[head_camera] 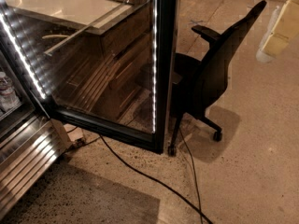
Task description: Close right fridge door
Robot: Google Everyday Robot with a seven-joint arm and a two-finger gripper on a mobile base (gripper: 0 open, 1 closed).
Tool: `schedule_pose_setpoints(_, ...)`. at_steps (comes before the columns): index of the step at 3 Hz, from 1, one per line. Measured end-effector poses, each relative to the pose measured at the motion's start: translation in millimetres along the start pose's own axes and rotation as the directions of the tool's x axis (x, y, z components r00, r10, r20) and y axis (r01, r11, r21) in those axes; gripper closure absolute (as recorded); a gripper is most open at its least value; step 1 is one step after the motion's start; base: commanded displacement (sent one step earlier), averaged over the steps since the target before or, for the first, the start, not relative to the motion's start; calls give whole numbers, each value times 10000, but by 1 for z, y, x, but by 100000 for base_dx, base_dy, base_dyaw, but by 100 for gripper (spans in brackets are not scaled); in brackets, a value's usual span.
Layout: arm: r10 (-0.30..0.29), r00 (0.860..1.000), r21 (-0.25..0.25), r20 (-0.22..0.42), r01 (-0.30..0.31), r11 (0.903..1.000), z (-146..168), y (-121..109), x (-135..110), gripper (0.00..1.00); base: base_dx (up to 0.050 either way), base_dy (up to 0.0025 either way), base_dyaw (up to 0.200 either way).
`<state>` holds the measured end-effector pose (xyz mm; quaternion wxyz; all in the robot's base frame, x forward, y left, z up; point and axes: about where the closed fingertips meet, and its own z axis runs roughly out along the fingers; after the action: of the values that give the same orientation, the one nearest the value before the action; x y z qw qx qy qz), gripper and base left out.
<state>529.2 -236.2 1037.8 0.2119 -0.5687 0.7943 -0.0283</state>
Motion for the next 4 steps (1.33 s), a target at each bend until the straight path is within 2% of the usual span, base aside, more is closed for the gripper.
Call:
schedule_pose_setpoints(1, -14, 9999, 173, 121, 12, 9998, 2, -5, -4, 0, 0, 0, 0)
schedule_pose_setpoints(2, -1, 9996, -93, 279, 4, 10000, 18, -4, -4, 0, 0, 0, 0)
schedule_pose_setpoints(4, -369, 9992, -1288, -155, 346, 9911, 95, 13, -6, 0, 0, 0, 0)
